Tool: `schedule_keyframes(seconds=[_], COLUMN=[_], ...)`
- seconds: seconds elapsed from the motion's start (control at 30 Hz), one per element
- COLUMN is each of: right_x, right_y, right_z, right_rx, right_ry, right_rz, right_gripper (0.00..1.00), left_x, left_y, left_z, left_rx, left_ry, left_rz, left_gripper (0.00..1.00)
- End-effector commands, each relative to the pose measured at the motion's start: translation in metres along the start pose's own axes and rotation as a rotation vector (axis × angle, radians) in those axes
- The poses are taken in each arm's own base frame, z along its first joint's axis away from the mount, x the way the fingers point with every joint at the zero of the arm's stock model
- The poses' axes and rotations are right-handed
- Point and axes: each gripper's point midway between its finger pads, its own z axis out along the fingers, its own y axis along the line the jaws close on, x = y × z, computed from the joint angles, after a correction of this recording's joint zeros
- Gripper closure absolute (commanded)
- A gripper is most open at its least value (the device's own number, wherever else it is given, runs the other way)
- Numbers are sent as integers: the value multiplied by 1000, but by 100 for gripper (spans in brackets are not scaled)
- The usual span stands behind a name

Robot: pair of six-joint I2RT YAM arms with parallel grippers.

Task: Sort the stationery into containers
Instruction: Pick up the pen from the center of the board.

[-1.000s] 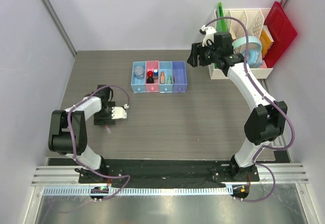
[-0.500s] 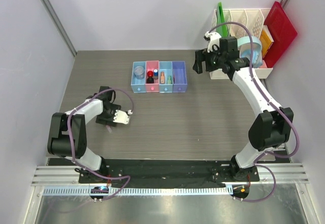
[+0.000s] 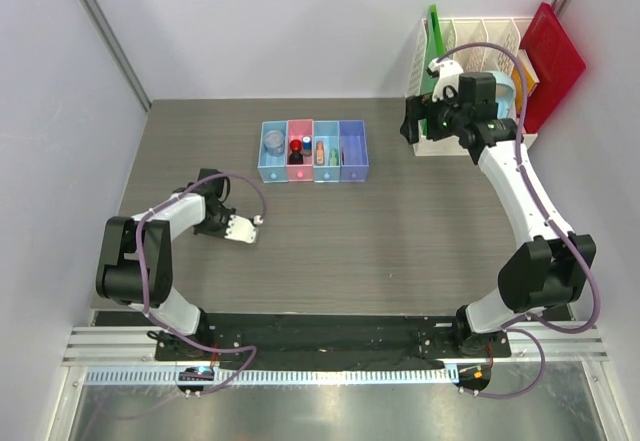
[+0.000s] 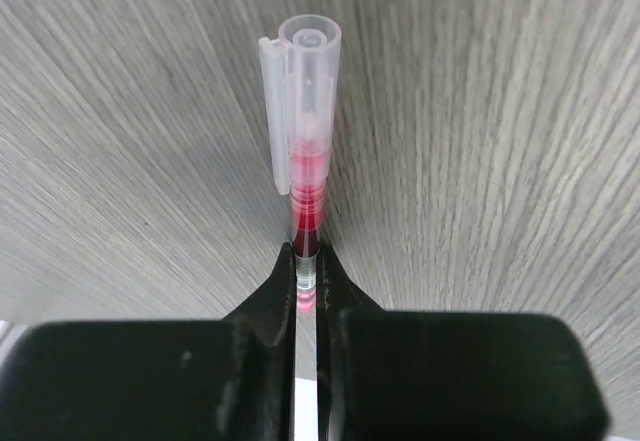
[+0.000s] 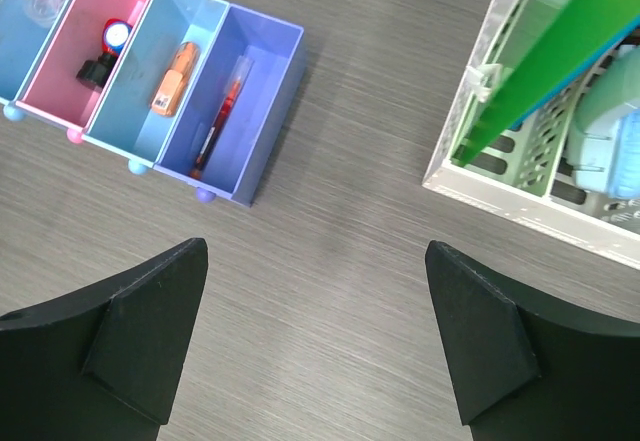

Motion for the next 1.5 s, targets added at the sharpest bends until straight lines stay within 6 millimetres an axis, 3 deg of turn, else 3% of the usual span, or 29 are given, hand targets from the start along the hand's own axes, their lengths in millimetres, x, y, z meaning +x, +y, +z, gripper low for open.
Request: schedule_keyframes(seconds=[0.0, 0.1, 0.13, 0.17, 0.23, 0.3, 0.33, 0.47, 0.6, 0.63, 0.73, 0.77, 0.83, 0.87, 1.13, 1.33, 1.47], right_x=[-12, -10, -9, -8, -6, -7, -8, -19, -28, -30, -37, -39, -39, -44, -35, -29, -30], right_y=[-6, -3, 0, 2, 7, 12, 18, 35, 51, 56, 75, 80, 99, 105, 171, 181, 178], right_z=[-17, -16, -14, -13, -9, -6, -5, -3, -3, -3, -1, -2, 1, 2, 35, 35, 34], right_rx=[32, 17, -2, -13, -50, -73, -108, -211, -299, -317, -384, -406, -473, -493, -552, -551, -534], right_ry=[-52, -48, -45, -44, -36, -34, -35, -99, -170, -176, -213, -223, -245, -270, -188, -179, -190], right_rz=[-12, 5, 12, 24, 38, 63, 70, 94, 128, 142, 131, 139, 126, 124, 60, 37, 37], right_gripper=[4, 4, 4, 4, 4, 4, 4, 4, 4, 4, 4, 4, 3, 3, 7, 9, 21], left_x=[-37, -49, -52, -58, -73, -83, -94, -120, -147, -152, -175, -184, -205, -213, -287, -312, -318], left_y=[-36, -27, -12, -16, 9, 16, 32, 60, 92, 108, 131, 138, 143, 145, 134, 140, 146], left_z=[23, 2, -9, -20, -49, -71, -88, -126, -158, -174, -196, -193, -211, -206, -231, -247, -252], left_rx=[139, 153, 125, 154, 94, 97, 65, 56, 158, 157, 305, 356, 450, 488, 743, 738, 720], left_ry=[-169, -239, -264, -297, -401, -466, -543, -720, -900, -953, -1126, -1156, -1252, -1261, -1376, -1395, -1407], left_rz=[-58, -158, -186, -244, -302, -394, -422, -584, -773, -789, -868, -889, -851, -849, -679, -618, -646], left_gripper=[100, 100, 100, 100, 100, 100, 100, 100, 100, 100, 100, 100, 100, 100, 100, 100, 100])
